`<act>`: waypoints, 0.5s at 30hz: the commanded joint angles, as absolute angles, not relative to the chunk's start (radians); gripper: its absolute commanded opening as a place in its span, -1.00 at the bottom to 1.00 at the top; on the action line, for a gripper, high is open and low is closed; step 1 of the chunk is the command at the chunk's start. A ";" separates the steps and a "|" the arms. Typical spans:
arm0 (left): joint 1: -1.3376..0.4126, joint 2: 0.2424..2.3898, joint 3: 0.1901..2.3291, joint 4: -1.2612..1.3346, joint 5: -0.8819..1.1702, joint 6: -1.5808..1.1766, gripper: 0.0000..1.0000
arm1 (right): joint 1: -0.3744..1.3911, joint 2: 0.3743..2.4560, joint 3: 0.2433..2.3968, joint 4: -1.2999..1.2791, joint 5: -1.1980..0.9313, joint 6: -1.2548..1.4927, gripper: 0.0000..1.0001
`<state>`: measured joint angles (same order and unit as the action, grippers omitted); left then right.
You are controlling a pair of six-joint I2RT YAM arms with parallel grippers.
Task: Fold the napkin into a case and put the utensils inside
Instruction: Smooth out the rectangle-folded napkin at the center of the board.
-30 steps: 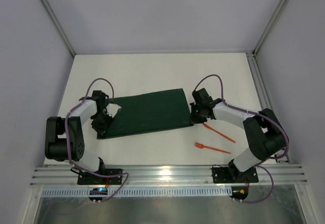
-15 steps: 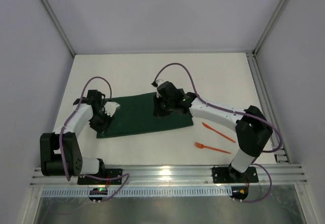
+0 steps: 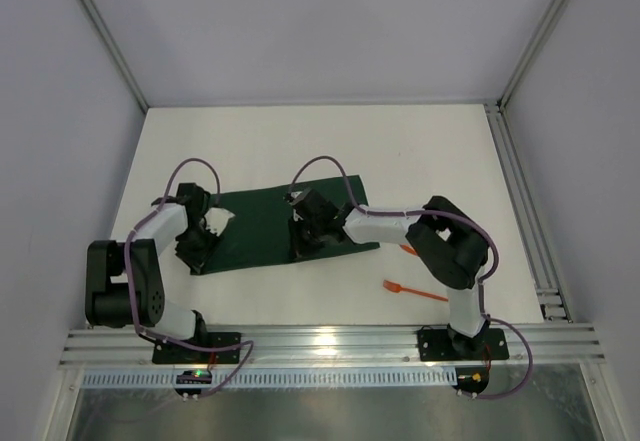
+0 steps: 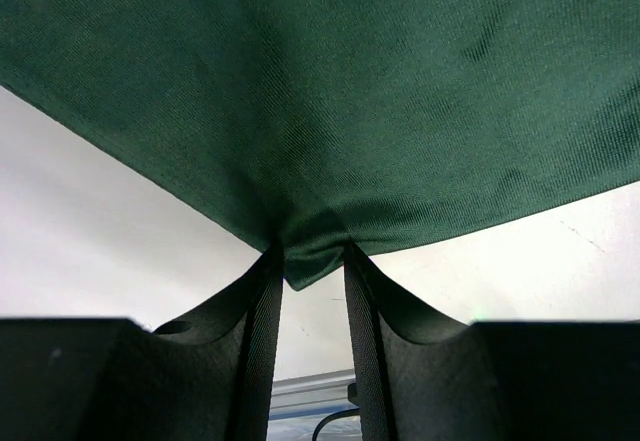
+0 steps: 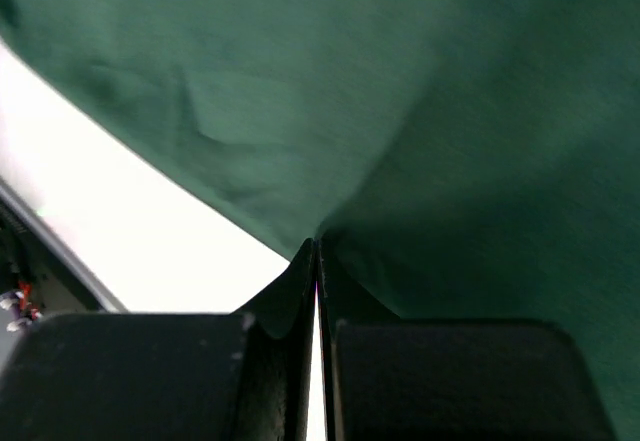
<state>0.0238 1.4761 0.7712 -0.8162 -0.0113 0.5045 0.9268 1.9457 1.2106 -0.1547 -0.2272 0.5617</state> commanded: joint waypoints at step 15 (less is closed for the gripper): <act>0.031 1.520 0.724 -0.719 -0.064 0.518 -0.35 | 0.703 1.672 0.858 -0.166 -0.141 0.611 -0.93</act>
<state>0.0216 1.4818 0.7670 -0.8021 -0.0429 0.5045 0.7647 1.7390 0.9081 -0.1207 -0.1970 0.6079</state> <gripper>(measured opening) 0.327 0.037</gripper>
